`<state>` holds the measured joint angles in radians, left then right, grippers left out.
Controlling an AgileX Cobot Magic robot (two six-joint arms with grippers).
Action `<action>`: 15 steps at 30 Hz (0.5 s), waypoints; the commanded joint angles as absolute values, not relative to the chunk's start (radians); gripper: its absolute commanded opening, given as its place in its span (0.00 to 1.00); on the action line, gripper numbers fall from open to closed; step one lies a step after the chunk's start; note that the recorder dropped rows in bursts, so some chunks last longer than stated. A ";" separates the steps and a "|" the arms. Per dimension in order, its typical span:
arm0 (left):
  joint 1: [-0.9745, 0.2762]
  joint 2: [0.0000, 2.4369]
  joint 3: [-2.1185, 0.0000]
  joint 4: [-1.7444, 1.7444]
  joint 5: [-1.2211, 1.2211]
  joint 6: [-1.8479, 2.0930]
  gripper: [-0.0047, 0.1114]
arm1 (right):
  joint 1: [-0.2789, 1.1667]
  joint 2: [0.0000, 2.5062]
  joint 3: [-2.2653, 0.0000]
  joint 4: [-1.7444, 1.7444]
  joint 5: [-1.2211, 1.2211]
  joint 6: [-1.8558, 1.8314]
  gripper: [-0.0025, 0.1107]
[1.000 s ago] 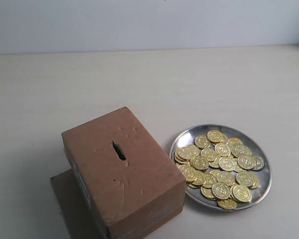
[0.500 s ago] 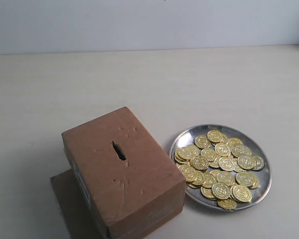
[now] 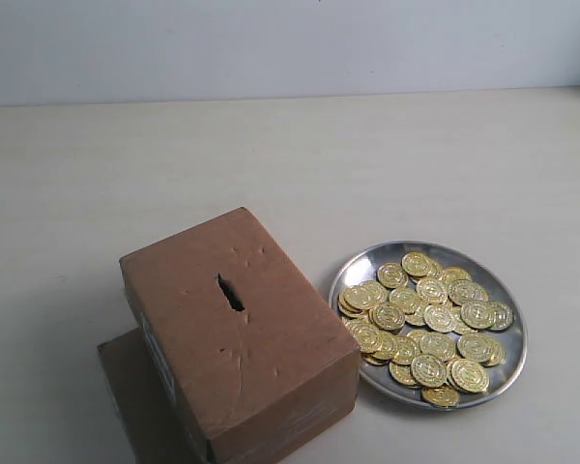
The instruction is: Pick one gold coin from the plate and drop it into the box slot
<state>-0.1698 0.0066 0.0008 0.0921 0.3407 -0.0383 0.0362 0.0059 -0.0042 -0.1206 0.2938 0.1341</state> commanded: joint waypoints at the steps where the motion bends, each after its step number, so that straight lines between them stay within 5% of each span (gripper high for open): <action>1: -0.169 0.000 0.000 0.082 0.335 -0.034 0.04 | 0.026 0.000 0.000 -0.046 0.290 0.026 0.02; 15: -0.169 0.000 0.000 0.082 0.335 -0.034 0.04 | 0.026 0.000 0.000 0.000 0.287 0.032 0.02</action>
